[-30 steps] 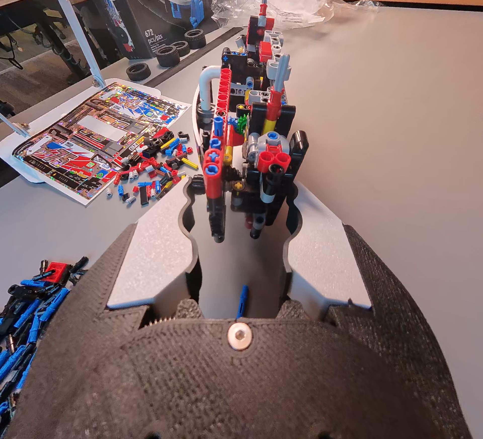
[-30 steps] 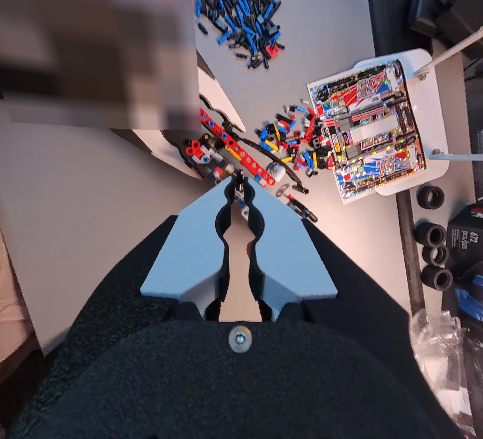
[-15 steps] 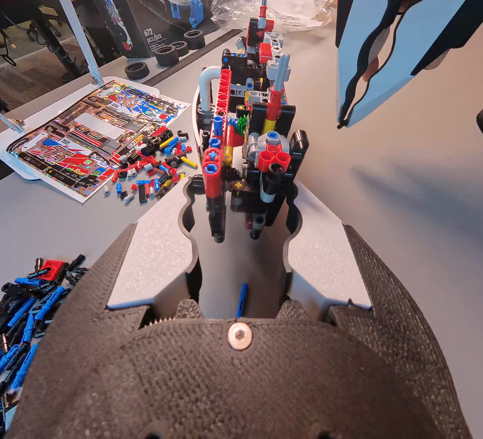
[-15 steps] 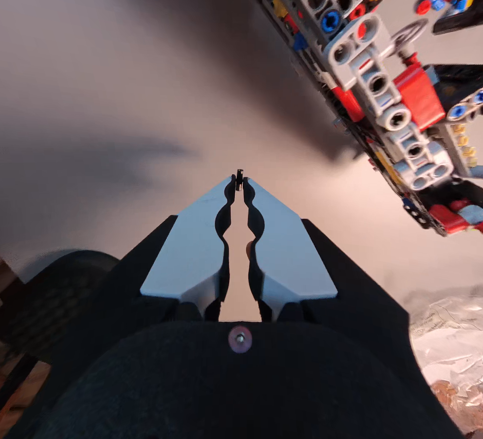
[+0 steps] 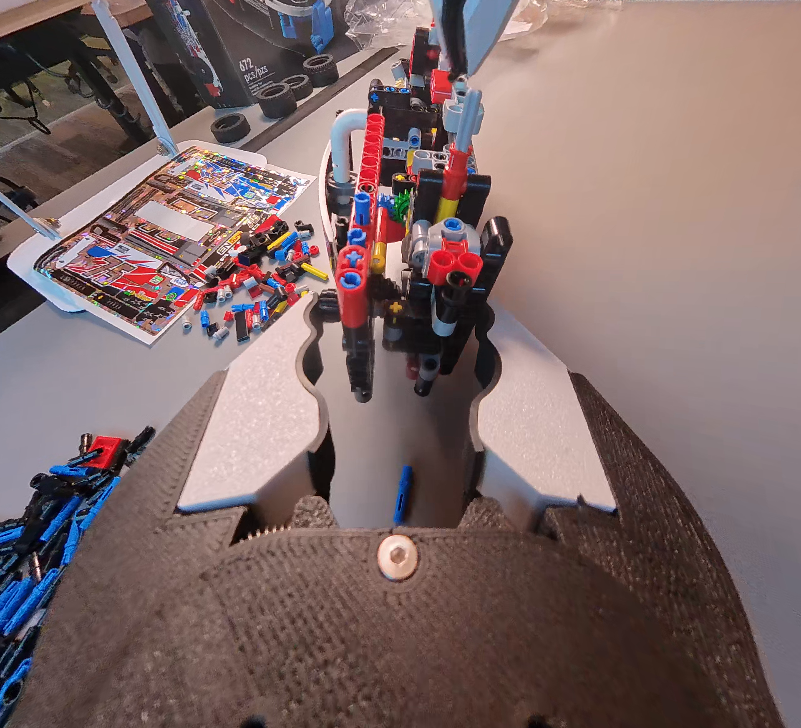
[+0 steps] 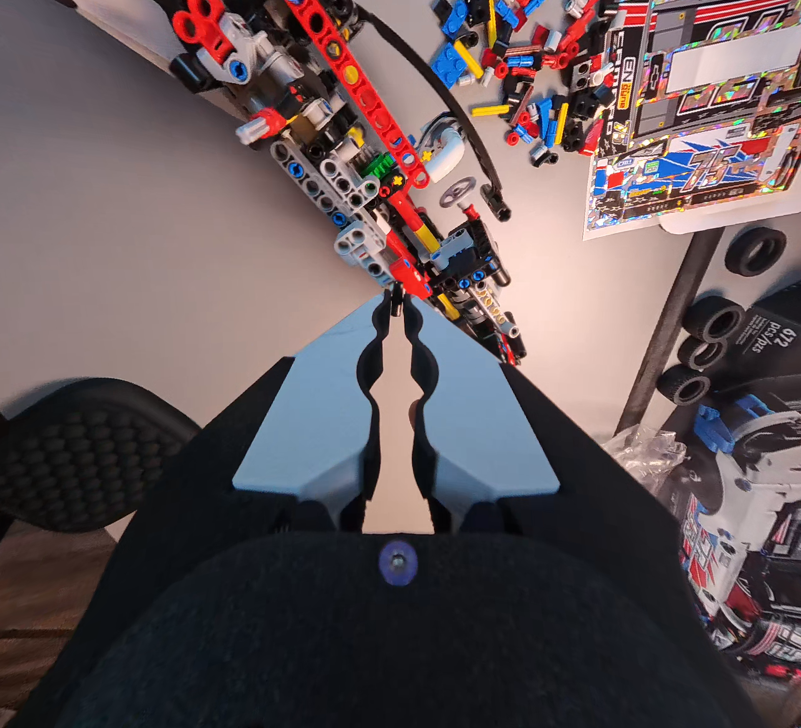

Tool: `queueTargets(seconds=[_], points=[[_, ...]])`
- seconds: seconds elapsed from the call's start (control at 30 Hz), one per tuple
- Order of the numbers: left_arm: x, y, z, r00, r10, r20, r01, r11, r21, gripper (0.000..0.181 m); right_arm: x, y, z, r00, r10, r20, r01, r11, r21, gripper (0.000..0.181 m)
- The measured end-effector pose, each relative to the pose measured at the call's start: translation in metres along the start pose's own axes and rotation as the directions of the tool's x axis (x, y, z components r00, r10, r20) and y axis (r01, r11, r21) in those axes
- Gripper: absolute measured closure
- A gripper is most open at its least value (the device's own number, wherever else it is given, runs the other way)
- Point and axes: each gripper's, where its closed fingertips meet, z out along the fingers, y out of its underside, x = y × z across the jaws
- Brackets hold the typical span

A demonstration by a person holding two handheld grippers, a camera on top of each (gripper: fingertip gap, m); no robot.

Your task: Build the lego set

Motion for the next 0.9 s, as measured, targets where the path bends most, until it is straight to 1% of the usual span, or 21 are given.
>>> queueTargets(seconds=[0.07, 0.3, 0.43, 0.5, 0.53, 0.57, 0.67, 0.73, 0.83, 0.9], points=[[0.0, 0.0, 0.0, 1.0, 0.001, -0.001, -0.001, 1.0, -0.001, 0.112, 0.0, 0.0, 0.003, 1.0, 0.004, 0.016, -0.004, 1.0, -0.003, 0.179], [-0.002, 0.001, 0.0, 1.0, -0.028, -0.013, 0.028, 1.0, -0.001, 0.112, 0.002, -0.002, 0.003, 1.0, 0.019, 0.004, -0.019, 0.998, 0.056, 0.178], [-0.002, 0.001, -0.001, 0.999, -0.029, -0.015, 0.029, 1.0, -0.005, 0.112, -0.001, -0.003, 0.001, 0.999, 0.038, -0.006, -0.036, 0.988, 0.15, 0.178], [-0.003, 0.001, -0.001, 0.999, -0.039, -0.014, 0.039, 0.999, -0.006, 0.112, -0.022, -0.006, -0.002, 0.995, 0.026, 0.092, -0.048, 0.966, 0.253, 0.178], [-0.003, 0.001, -0.001, 0.999, -0.047, -0.017, 0.046, 0.999, -0.005, 0.112, -0.03, -0.006, -0.002, 0.992, 0.027, 0.12, -0.061, 0.954, 0.294, 0.178], [-0.003, 0.001, -0.001, 0.998, -0.054, -0.019, 0.054, 0.999, -0.004, 0.112, -0.037, -0.002, 0.004, 0.99, 0.034, 0.135, -0.074, 0.949, 0.306, 0.178], [-0.004, 0.001, 0.0, 0.997, -0.067, -0.025, 0.067, 0.998, -0.002, 0.111, -0.054, 0.019, 0.042, 0.988, 0.041, 0.148, -0.08, 0.961, 0.265, 0.179], [-0.004, 0.001, 0.0, 0.997, -0.07, -0.026, 0.07, 0.998, 0.0, 0.111, -0.064, 0.029, 0.061, 0.982, 0.066, 0.174, -0.107, 0.964, 0.242, 0.178], [-0.004, 0.001, 0.0, 0.997, -0.068, -0.025, 0.068, 0.998, 0.001, 0.111, -0.066, 0.038, 0.079, 0.988, 0.076, 0.137, -0.104, 0.971, 0.213, 0.177], [-0.004, 0.001, 0.0, 0.998, -0.066, -0.024, 0.066, 0.998, 0.002, 0.111, -0.069, 0.039, 0.083, 0.989, 0.077, 0.13, -0.105, 0.969, 0.224, 0.173]])
